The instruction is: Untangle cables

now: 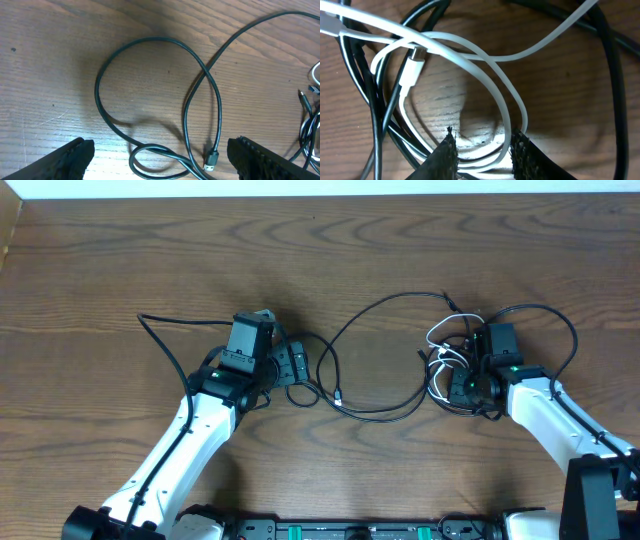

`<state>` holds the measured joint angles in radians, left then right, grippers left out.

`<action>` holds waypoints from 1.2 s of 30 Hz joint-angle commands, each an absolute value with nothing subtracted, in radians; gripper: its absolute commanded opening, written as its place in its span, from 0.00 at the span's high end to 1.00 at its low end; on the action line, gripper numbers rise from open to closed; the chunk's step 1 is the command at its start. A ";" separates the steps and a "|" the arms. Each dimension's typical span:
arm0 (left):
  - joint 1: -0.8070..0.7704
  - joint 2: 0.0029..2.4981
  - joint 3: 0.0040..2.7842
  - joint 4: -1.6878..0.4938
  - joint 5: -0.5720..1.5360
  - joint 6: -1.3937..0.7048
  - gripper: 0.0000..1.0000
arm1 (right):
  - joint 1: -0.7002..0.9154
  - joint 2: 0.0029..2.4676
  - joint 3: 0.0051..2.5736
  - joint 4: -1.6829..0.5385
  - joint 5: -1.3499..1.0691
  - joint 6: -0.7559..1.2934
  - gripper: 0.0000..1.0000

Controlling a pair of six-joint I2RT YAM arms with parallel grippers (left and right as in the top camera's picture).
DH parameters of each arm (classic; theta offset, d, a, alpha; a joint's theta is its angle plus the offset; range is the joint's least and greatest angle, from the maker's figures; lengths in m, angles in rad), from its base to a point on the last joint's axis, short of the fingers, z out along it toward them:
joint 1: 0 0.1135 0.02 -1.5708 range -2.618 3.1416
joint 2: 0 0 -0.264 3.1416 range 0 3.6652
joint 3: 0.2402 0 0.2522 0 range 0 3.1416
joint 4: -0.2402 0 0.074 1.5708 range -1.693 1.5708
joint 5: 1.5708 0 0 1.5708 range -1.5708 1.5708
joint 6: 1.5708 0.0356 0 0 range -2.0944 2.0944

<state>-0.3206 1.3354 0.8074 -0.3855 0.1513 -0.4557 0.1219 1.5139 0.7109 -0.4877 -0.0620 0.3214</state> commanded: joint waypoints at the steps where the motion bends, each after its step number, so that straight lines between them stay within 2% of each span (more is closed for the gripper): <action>1: -0.315 1.341 0.802 -0.385 0.139 -0.457 0.09 | 0.119 1.517 0.702 -0.465 -0.052 0.318 0.68; 5: -0.315 1.341 0.802 -0.385 0.139 -0.457 0.09 | 0.119 1.517 0.702 -0.454 -0.063 0.322 0.76; 8: -0.315 1.341 0.802 -0.385 0.139 -0.457 0.09 | 0.120 1.517 0.702 -0.459 -0.134 0.345 0.99; 17: -0.315 1.341 0.802 -0.385 0.139 -0.457 0.09 | 0.119 1.480 0.746 -0.537 -0.336 0.332 0.99; 26: -0.315 1.341 0.802 -0.385 0.139 -0.457 0.09 | 0.118 1.256 1.011 -0.730 -0.336 0.262 0.99; 36: -0.315 1.341 0.802 -0.385 0.139 -0.457 0.09 | 0.118 1.205 1.283 -0.755 -0.224 0.206 0.99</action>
